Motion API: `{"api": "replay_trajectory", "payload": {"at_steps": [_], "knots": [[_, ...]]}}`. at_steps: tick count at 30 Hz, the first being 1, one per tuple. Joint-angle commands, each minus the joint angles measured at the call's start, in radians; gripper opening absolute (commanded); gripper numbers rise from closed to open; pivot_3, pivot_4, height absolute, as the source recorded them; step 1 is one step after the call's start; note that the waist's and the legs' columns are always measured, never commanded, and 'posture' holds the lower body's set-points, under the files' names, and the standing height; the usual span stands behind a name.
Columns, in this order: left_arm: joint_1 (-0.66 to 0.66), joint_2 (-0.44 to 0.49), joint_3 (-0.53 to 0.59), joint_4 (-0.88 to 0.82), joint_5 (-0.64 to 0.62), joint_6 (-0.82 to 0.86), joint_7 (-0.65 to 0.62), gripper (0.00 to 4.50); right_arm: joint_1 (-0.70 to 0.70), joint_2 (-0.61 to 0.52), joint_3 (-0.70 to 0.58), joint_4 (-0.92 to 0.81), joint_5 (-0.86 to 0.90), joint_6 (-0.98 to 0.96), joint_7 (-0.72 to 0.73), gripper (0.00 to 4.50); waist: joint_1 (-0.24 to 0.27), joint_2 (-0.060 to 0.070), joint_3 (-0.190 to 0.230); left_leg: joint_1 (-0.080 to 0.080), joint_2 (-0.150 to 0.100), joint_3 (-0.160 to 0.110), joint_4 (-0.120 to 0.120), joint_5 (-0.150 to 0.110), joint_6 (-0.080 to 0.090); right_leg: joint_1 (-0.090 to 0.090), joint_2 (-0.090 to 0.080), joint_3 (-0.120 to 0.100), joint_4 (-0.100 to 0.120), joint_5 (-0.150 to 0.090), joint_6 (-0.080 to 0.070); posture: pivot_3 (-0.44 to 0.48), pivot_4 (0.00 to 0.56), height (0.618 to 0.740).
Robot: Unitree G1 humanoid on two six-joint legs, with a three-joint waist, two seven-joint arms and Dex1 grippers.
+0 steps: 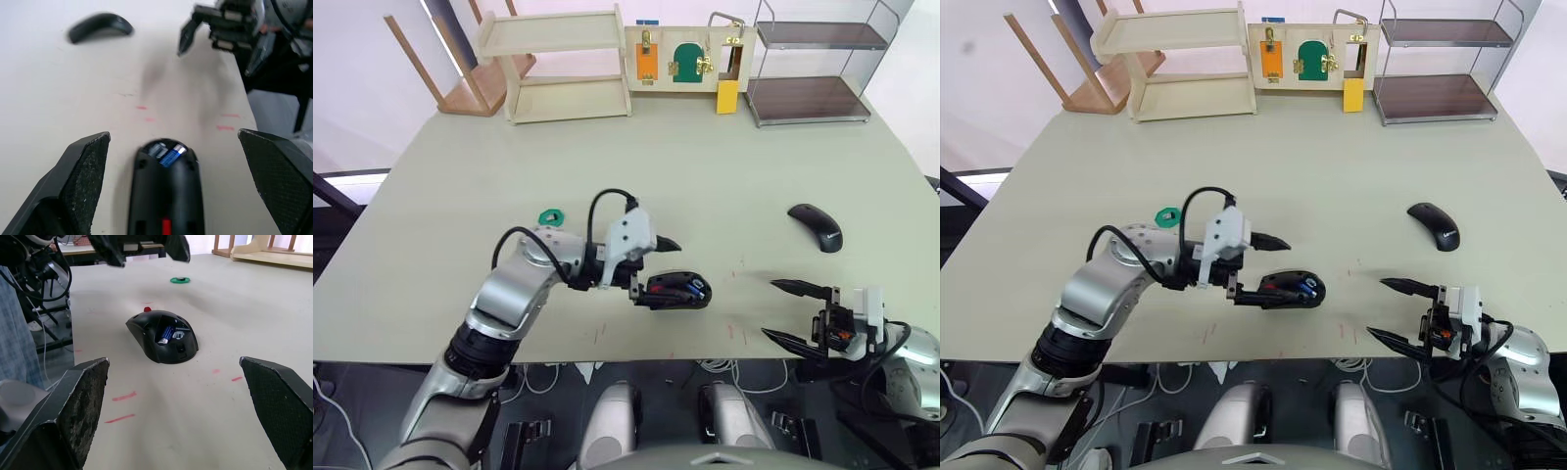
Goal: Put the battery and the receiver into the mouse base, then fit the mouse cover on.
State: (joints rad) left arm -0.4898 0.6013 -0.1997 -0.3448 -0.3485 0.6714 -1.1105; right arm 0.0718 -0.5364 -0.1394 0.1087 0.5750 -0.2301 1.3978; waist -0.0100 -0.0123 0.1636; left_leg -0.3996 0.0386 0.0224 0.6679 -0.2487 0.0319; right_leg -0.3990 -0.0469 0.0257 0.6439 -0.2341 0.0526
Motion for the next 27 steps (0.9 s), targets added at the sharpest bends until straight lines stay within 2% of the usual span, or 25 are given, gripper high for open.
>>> {"api": "replay_trajectory", "payload": {"at_steps": [1,7,13,19,22,27], "knots": [[0.001,0.023,0.094,-0.029,-0.049,0.003,0.035,4.45,-0.009,-0.001,-0.038,-0.01,0.034,-0.021,0.017,4.5,0.0,0.0,0.001,0.0,0.0,0.0,0.0,0.0,0.0,0.0,0.0,0.0,0.0,0.0,0.0,0.0,0.15,0.74],[0.067,0.052,0.211,-0.007,-0.071,-0.032,0.099,4.45,-0.019,-0.002,-0.054,-0.016,0.053,-0.015,0.016,4.5,-0.003,0.001,0.002,0.0,0.0,0.0,0.0,0.0,0.0,0.0,0.0,0.0,0.0,0.0,0.0,0.0,0.15,0.74],[0.195,0.016,0.356,-0.001,-0.153,-0.104,0.13,4.45,-0.025,0.004,-0.071,0.01,0.051,-0.032,0.021,4.5,-0.001,0.0,0.002,0.0,0.0,0.0,0.0,0.0,0.0,0.0,-0.001,0.0,0.0,0.001,-0.002,0.0,0.15,0.74],[0.32,0.041,0.447,0.089,-0.086,-0.205,0.207,4.45,-0.022,0.013,-0.078,0.019,0.048,-0.044,0.02,4.5,-0.001,0.0,0.003,0.001,0.0,0.0,0.0,0.0,0.0,0.0,-0.001,0.0,0.0,0.001,-0.002,0.0,0.15,0.74],[0.328,0.071,0.46,0.16,-0.063,-0.255,0.205,4.45,-0.019,0.018,-0.078,0.019,0.045,-0.046,0.02,4.5,-0.001,0.0,0.003,0.001,0.0,0.0,0.0,0.0,0.0,0.0,-0.001,0.0,0.0,0.001,-0.002,0.0,0.15,0.74],[0.254,0.119,0.452,0.316,-0.057,-0.317,0.155,4.45,-0.02,0.022,-0.075,0.02,0.042,-0.048,0.02,4.5,0.006,0.0,0.003,0.001,0.0,0.001,0.0,0.0,0.0,0.0,-0.001,-0.001,0.0,0.001,-0.002,0.0,0.15,0.74]]}}
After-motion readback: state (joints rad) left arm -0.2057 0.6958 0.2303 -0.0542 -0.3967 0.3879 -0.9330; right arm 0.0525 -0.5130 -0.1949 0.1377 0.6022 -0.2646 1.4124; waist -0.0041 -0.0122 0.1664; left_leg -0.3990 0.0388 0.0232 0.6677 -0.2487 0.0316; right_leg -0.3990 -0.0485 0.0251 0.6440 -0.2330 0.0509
